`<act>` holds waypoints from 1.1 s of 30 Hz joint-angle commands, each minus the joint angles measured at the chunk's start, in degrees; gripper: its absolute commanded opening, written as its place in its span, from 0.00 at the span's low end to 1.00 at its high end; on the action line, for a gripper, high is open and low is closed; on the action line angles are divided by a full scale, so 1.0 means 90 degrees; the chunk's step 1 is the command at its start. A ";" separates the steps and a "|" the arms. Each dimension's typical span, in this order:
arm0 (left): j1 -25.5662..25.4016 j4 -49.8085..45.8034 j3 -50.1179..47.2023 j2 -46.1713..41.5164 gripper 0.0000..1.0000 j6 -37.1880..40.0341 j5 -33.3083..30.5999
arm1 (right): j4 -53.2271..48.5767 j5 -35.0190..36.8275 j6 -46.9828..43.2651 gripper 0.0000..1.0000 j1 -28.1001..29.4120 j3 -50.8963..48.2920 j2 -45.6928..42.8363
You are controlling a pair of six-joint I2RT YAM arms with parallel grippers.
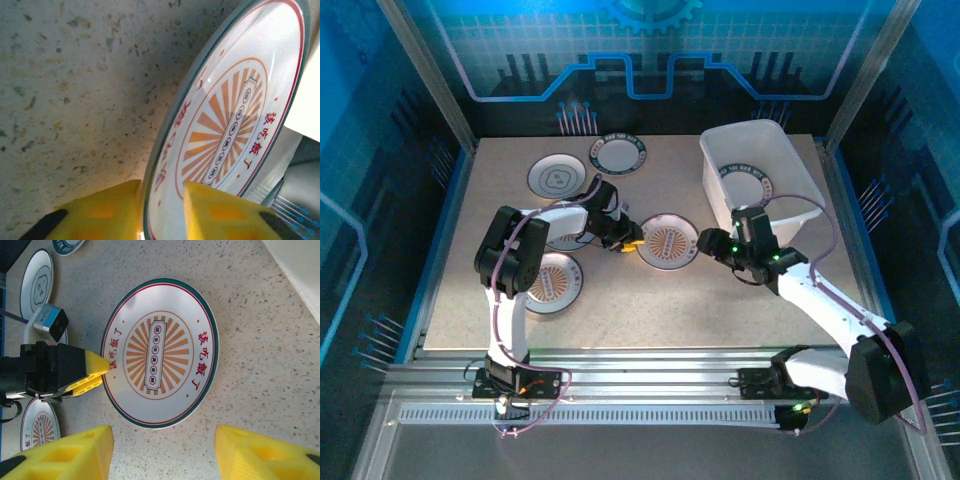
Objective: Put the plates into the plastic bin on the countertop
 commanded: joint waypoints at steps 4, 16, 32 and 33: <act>-0.0001 -0.0077 0.0056 -0.0035 0.13 0.0039 0.0035 | -0.0181 -0.0056 0.0018 0.56 -0.0111 -0.0112 -0.0164; -0.0001 0.0580 -0.0781 -0.1326 0.00 -0.0079 0.0216 | -0.0416 -0.0007 0.0018 0.56 -0.0134 0.0001 -0.0427; 0.0038 0.0964 -0.1157 -0.2790 0.00 0.0008 0.0370 | -0.1080 -0.0471 0.0096 0.59 -0.0145 0.0354 -0.1107; 0.0038 0.1019 -0.1143 -0.2813 0.00 -0.0008 0.0400 | -0.1084 -0.0549 0.0111 0.59 -0.0130 0.0402 -0.1109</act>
